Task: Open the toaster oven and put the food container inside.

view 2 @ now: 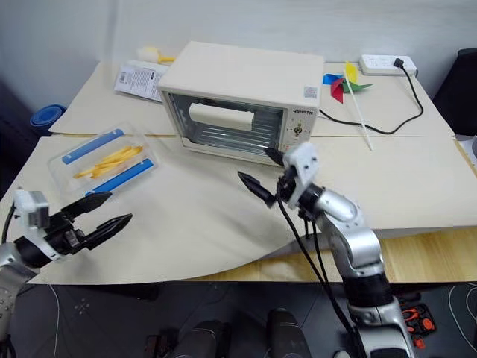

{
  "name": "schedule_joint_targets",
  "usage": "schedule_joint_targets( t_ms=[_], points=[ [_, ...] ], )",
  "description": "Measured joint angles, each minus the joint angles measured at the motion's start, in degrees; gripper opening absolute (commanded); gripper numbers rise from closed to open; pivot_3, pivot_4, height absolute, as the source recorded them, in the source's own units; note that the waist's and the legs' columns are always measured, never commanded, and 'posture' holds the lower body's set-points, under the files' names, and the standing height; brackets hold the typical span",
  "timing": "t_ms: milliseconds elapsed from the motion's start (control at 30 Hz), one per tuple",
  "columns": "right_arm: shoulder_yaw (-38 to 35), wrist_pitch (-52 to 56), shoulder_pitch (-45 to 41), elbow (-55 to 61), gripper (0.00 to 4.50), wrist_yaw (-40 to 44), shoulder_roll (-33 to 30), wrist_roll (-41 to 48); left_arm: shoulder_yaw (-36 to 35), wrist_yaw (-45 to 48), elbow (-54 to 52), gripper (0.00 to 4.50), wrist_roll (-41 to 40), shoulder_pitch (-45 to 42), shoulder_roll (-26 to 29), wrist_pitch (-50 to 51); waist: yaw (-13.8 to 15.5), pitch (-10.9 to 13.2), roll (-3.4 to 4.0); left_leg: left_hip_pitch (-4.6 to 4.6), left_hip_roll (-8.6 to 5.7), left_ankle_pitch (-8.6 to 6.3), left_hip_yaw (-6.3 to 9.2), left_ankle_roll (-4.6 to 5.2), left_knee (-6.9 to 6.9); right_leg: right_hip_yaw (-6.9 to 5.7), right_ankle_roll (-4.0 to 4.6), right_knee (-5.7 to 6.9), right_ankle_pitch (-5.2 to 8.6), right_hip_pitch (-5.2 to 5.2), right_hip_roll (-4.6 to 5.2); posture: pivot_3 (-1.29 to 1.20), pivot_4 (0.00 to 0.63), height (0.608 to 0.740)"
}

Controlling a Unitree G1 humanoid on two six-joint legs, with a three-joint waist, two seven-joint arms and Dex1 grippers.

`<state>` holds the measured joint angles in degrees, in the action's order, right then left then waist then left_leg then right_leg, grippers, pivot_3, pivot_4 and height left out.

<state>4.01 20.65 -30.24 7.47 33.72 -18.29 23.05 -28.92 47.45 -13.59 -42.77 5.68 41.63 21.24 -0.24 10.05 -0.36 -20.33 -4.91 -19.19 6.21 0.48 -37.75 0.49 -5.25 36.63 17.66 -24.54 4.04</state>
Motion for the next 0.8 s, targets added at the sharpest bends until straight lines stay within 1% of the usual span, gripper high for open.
schedule_joint_targets(
  t_ms=[100,267,367,533,600,633,700,800],
  points=[
    [0.2,0.4,-4.6,-3.2,4.49,-1.4,2.2,-1.3,-0.4,-1.5,-1.7,4.35,-0.7,-0.7,-0.8,0.9,0.0,0.0,0.00,-0.02,-0.02,-0.01,0.00,0.01,0.00,0.00,0.00,-0.01,0.00,-0.02,0.01,0.00,0.150,0.740],
    [0.0,-0.9,-9.0,-7.1,4.49,-3.0,4.7,-2.8,-0.2,-3.6,-4.1,4.35,-0.7,-0.4,-3.3,1.4,0.0,0.0,0.00,-0.02,-0.03,-0.01,-0.01,0.02,-0.01,-0.01,0.00,0.01,0.00,-0.02,0.01,0.00,0.150,0.740],
    [0.0,-2.3,-9.6,-8.1,4.49,-2.6,5.6,-2.9,0.0,-4.7,-4.6,4.35,-0.5,-0.4,-4.1,1.4,-0.1,0.0,0.00,-0.02,-0.02,0.00,-0.01,0.01,-0.02,0.00,0.00,0.06,0.00,-0.05,0.00,0.00,0.150,0.740],
    [2.0,-3.2,-7.3,-6.3,4.49,1.9,4.2,-3.7,0.1,-7.4,-4.1,4.35,-0.6,-3.8,-4.8,2.1,-0.1,0.0,0.00,-0.02,-0.01,-0.01,-0.02,0.01,-0.02,0.00,0.00,0.12,0.00,-0.08,-0.01,0.00,0.150,0.740],
    [3.6,-4.2,-4.9,-4.3,4.50,5.1,2.2,-4.1,-0.2,-8.9,-3.6,4.01,-1.0,-6.8,-4.8,3.1,-0.2,0.0,0.00,-0.02,-0.02,-0.01,-0.03,0.01,-0.02,0.01,0.00,0.12,0.00,-0.08,-0.01,0.00,0.150,0.740],
    [4.3,-4.6,-3.8,-3.4,4.50,6.3,1.3,-4.2,-0.2,-9.6,-3.1,3.74,-1.3,-8.4,-4.8,3.7,-0.2,0.0,0.00,-0.02,-0.02,-0.01,-0.05,0.01,-0.02,0.02,0.00,0.11,0.00,-0.08,-0.01,0.00,0.150,0.740],
    [5.6,-5.6,-2.0,-2.5,4.50,8.7,-0.1,-5.0,-0.1,-11.1,-0.8,3.15,-1.3,-12.8,-4.6,4.4,-0.2,0.0,-0.01,-0.02,-0.01,-0.01,-0.05,-0.01,-0.05,0.00,0.00,0.16,0.00,-0.09,-0.04,0.00,0.150,0.740],
    [7.6,-8.0,0.4,-2.0,4.50,11.9,-1.9,-6.9,1.9,-11.8,6.3,2.24,0.9,-21.8,-3.3,4.2,-0.1,0.0,-0.02,-0.02,-0.02,0.00,-0.04,-0.05,-0.12,-0.01,0.00,0.23,0.00,-0.10,-0.06,0.00,0.150,0.740]
  ],
)
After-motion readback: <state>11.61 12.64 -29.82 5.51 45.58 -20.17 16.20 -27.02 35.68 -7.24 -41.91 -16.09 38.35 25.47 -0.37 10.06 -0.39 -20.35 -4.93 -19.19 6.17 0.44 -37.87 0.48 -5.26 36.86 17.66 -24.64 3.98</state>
